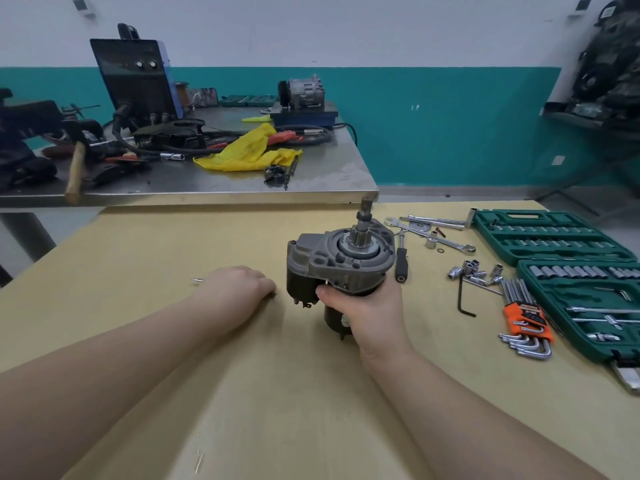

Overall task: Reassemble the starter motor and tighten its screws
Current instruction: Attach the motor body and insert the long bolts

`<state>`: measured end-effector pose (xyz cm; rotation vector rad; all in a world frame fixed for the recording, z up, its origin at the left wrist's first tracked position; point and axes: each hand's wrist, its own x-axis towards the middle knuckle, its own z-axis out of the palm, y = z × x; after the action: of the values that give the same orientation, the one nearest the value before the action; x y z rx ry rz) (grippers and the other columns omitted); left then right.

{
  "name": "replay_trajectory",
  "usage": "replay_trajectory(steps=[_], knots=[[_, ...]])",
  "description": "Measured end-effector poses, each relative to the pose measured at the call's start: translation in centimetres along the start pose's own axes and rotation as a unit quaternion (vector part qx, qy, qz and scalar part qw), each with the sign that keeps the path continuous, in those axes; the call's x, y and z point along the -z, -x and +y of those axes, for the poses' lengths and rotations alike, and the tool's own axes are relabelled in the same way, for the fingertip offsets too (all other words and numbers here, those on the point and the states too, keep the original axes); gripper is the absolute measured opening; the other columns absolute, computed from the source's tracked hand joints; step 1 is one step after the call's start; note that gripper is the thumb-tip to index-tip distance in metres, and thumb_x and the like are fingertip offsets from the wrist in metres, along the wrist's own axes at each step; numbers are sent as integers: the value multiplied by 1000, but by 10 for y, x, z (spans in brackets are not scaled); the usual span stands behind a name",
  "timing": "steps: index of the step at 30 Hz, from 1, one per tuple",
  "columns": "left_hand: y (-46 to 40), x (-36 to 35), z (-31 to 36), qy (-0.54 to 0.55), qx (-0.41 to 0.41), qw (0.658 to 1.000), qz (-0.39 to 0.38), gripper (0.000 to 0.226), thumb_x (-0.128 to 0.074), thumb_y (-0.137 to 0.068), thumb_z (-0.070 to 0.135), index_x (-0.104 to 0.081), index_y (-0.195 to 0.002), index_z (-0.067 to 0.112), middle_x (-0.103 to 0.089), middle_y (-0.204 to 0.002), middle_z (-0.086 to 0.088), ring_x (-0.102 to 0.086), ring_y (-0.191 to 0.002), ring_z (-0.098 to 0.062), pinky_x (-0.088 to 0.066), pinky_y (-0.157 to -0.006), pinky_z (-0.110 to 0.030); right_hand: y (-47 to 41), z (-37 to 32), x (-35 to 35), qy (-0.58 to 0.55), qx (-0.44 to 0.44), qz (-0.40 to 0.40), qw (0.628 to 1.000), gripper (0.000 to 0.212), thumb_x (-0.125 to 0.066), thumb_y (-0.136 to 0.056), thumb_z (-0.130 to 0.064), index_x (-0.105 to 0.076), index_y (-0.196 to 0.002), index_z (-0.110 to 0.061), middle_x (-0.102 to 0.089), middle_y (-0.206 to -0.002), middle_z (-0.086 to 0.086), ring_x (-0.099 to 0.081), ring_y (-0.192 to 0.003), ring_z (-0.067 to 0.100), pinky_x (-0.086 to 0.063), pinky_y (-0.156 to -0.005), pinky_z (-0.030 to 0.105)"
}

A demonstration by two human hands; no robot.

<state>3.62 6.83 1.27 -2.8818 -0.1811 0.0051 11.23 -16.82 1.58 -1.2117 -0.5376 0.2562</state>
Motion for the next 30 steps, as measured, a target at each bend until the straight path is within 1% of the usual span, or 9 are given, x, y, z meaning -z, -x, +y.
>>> replay_trajectory(steps=[3,5,7,9,12,16,18,25,30], knots=[[0,-5,-6,16,41,999,1,34,-47,-106,21,-63,-132,37,-66,-124,8,-60,-120,-20,-50,-81,-37,4,3,-7,-9,-6,-32,999,44,-84,-78,15,-76,-113,-11,-74,-94,24,-61,-67,34,-58,-55,31],[-1,-9,-6,28,49,998,8,27,-50,-103,20,-66,-121,32,-66,-110,6,-61,-109,-21,-45,-72,-36,6,4,-11,-15,-5,-61,998,46,-84,-79,14,-76,-115,-13,-69,-102,28,-56,-81,49,-58,-57,31],[-2,-11,-6,55,71,996,14,18,-56,-102,22,-69,-112,27,-59,-91,7,-58,-93,-23,-49,-76,-36,7,2,-12,-13,-6,-84,996,48,-86,-79,12,-77,-115,-18,-75,-102,20,-66,-83,41,-58,-64,26],[0,-19,-8,83,78,991,69,9,-69,-93,8,-72,-94,17,-46,-71,6,-46,-74,-23,-50,-66,-37,7,0,-13,16,-15,-96,995,47,-88,-78,6,-78,-115,-20,-80,-103,7,-74,-84,18,-59,-65,28],[9,-31,-6,129,43,976,172,35,-81,-64,-15,-61,-67,14,-50,-57,-1,-46,-55,-25,-46,-44,-33,5,0,-15,61,-33,-86,994,47,-92,-76,-7,-76,-118,-21,-81,-103,0,-74,-88,9,-56,-64,23],[12,-34,-6,180,51,951,245,22,-69,-91,7,-68,-75,22,-66,-64,0,-58,-64,-30,-37,-56,-31,0,-1,-17,66,-41,-66,995,47,-90,-71,-19,-77,-115,-28,-81,-106,-4,-73,-94,10,-59,-71,29],[12,-34,-8,187,66,954,226,20,-68,-99,11,-74,-83,22,-71,-73,1,-59,-75,-31,-40,-60,-35,-3,1,-16,59,-32,-63,996,44,-89,-73,-17,-78,-114,-31,-81,-109,-6,-75,-102,12,-61,-79,29],[18,-27,-10,243,52,946,208,20,-71,-99,12,-82,-92,27,-76,-79,3,-53,-79,-25,-36,-65,-34,-1,3,-16,65,-10,-74,995,47,-89,-75,-15,-77,-114,-37,-80,-114,-7,-75,-107,16,-62,-86,29],[20,-22,-11,260,65,943,195,20,-73,-98,9,-85,-100,25,-79,-86,-1,-61,-85,-28,-32,-68,-32,-2,6,-20,79,-10,-80,994,45,-88,-76,-15,-76,-117,-29,-78,-112,9,-69,-109,40,-59,-87,59]])
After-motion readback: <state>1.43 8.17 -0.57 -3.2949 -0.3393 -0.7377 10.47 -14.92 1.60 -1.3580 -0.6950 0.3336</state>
